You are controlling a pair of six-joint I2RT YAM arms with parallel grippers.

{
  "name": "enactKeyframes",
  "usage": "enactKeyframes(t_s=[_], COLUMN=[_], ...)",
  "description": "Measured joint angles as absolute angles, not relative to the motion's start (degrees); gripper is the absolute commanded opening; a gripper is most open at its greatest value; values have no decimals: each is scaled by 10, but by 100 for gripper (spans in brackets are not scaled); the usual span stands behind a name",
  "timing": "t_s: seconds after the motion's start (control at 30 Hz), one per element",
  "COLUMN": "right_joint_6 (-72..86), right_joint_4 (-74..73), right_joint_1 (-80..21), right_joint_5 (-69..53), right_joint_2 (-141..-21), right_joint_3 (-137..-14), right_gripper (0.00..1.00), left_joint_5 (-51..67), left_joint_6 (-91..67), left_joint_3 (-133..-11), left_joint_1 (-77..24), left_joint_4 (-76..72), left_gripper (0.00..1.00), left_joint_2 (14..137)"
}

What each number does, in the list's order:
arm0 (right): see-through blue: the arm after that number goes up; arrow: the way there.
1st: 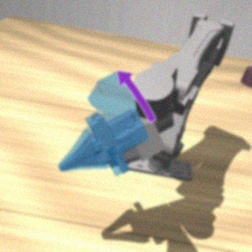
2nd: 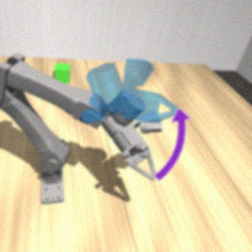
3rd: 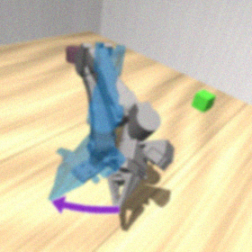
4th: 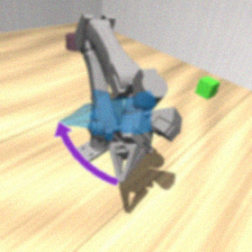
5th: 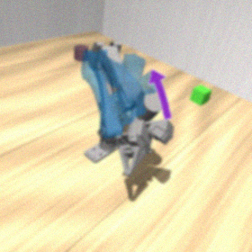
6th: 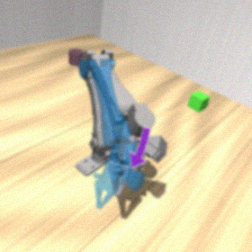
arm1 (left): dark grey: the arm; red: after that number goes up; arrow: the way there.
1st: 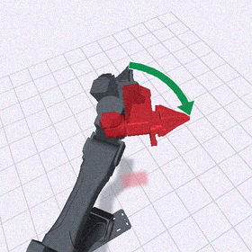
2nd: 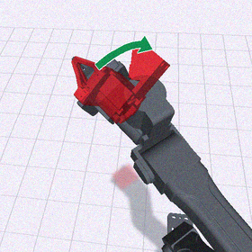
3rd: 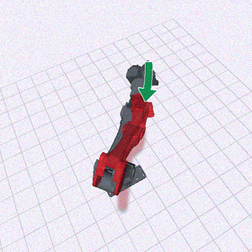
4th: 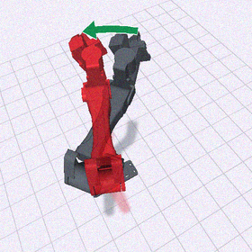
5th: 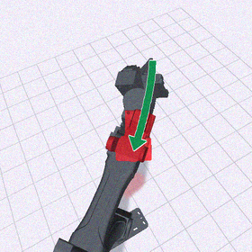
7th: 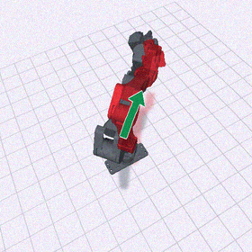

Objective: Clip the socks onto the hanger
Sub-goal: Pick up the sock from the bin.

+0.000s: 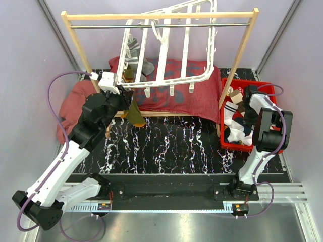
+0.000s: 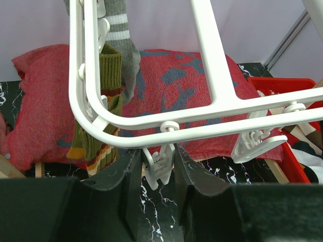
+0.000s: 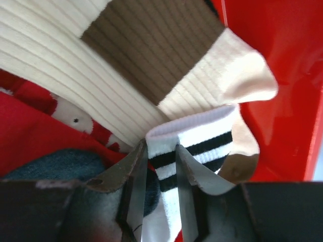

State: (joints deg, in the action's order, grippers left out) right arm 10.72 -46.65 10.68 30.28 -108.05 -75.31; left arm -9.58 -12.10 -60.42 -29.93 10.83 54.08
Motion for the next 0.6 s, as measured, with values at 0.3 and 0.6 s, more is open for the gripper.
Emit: enactKeyframes(t_s=[0.3,0.6], right_joint_6=[104,103], right_joint_4=[-443,-440], right_joint_1=[111,109], right_joint_5=[283,264], right_joint_2=[-1080,-988], right_joint_3=[-742,-741], right_gripper=[1,1], left_joint_5=[-95,-90], left_joint_6=[-121,-124], left_joint_3=[-604,-604], left_joint_1=[-298,-293], left_joint_4=[109,109], left_gripper=[0,0], left_joint_2=[541,541])
